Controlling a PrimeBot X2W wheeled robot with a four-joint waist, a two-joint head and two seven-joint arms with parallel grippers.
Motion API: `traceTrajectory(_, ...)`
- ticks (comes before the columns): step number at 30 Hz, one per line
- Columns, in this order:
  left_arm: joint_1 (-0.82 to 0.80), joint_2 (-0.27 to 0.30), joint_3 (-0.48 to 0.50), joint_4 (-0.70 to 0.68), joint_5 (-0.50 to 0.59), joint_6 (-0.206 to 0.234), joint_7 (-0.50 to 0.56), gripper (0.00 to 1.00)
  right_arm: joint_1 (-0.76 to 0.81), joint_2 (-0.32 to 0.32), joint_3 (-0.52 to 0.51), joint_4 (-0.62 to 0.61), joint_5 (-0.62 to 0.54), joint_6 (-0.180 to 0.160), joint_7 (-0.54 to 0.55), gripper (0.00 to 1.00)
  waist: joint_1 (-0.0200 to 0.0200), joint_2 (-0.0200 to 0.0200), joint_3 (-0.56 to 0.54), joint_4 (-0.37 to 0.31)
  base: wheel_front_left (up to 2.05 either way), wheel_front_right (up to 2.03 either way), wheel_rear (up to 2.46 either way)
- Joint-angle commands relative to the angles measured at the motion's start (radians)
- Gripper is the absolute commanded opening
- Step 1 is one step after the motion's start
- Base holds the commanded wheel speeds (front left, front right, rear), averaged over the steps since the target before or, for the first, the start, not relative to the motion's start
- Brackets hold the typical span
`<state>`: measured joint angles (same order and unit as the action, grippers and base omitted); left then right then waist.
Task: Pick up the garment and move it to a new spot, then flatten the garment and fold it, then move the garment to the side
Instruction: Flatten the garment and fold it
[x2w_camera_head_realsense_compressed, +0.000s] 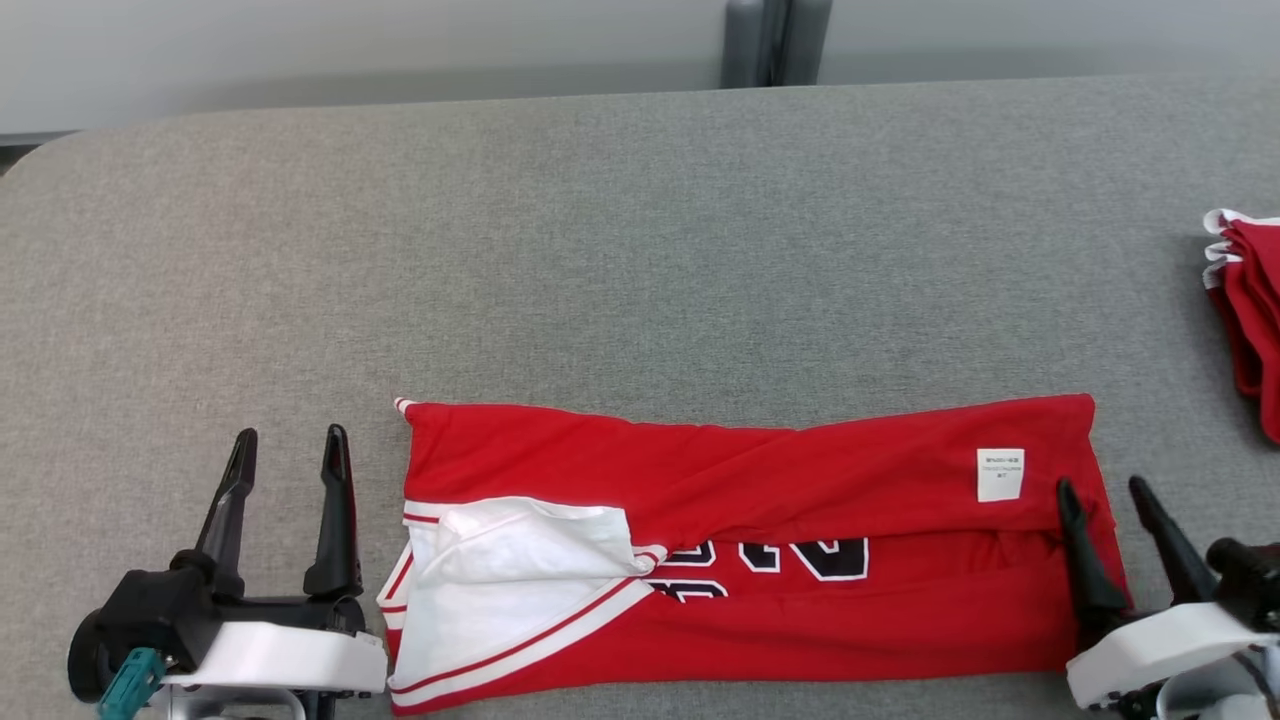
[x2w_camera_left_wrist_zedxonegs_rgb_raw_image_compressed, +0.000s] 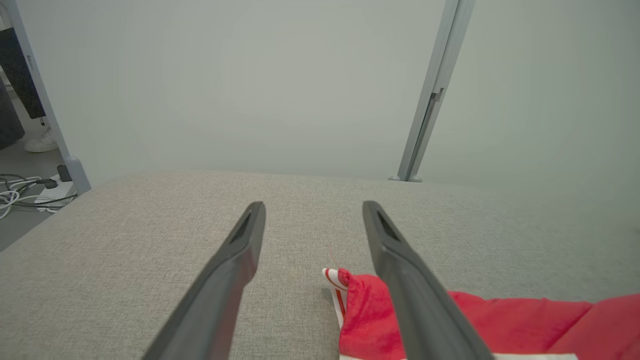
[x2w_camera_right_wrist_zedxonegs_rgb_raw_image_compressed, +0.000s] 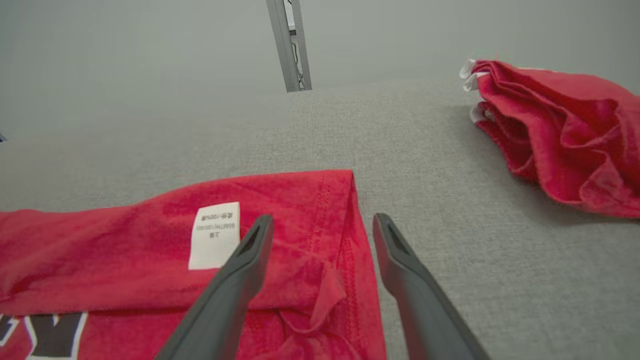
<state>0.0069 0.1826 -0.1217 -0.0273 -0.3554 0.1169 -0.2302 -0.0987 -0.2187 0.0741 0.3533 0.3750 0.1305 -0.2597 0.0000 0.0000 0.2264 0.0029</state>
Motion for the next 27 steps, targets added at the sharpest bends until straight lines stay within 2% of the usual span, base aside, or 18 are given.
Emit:
traceTrajectory(1, -0.021, 0.001, -0.003, 0.003, -0.003, 0.001, -0.001, 1.00, -0.017, -0.001, 0.009, 0.031, 0.013, 0.000, -0.004, 1.00, 0.0000, 0.0000, 0.007, 0.007, 0.00, 0.00, 0.00)
traceTrajectory(8, -0.045, -0.012, -0.026, 0.028, -0.008, -0.011, -0.001, 1.00, -0.030, 0.025, 0.029, 0.234, 0.038, 0.000, 0.002, 1.00, 0.0000, 0.0000, 0.022, 0.019, 0.00, 0.00, 0.00)
traceTrajectory(14, -0.053, -0.007, -0.024, 0.039, -0.011, -0.011, -0.008, 1.00, -0.043, 0.055, 0.057, 0.325, 0.063, -0.003, 0.016, 1.00, 0.0000, 0.0000, 0.029, 0.017, 0.00, 0.00, 0.00)
traceTrajectory(16, -0.057, -0.005, -0.023, 0.041, -0.010, -0.011, -0.009, 1.00, -0.049, 0.060, 0.083, 0.342, 0.083, -0.002, 0.029, 0.00, 0.0000, 0.0000, 0.030, 0.017, 0.00, 0.00, 0.00)
traceTrajectory(21, -0.055, -0.003, -0.019, 0.043, -0.013, -0.005, -0.014, 1.00, -0.062, 0.032, 0.123, 0.353, 0.132, -0.002, 0.032, 0.00, 0.0000, 0.0000, 0.028, 0.012, 0.00, 0.00, 0.00)
traceTrajectory(27, -0.048, -0.001, -0.013, 0.043, -0.014, -0.001, -0.018, 1.00, -0.085, -0.043, 0.094, 0.322, 0.159, -0.007, 0.013, 0.00, 0.0000, 0.0000, 0.028, -0.002, 0.00, 0.00, 0.00)
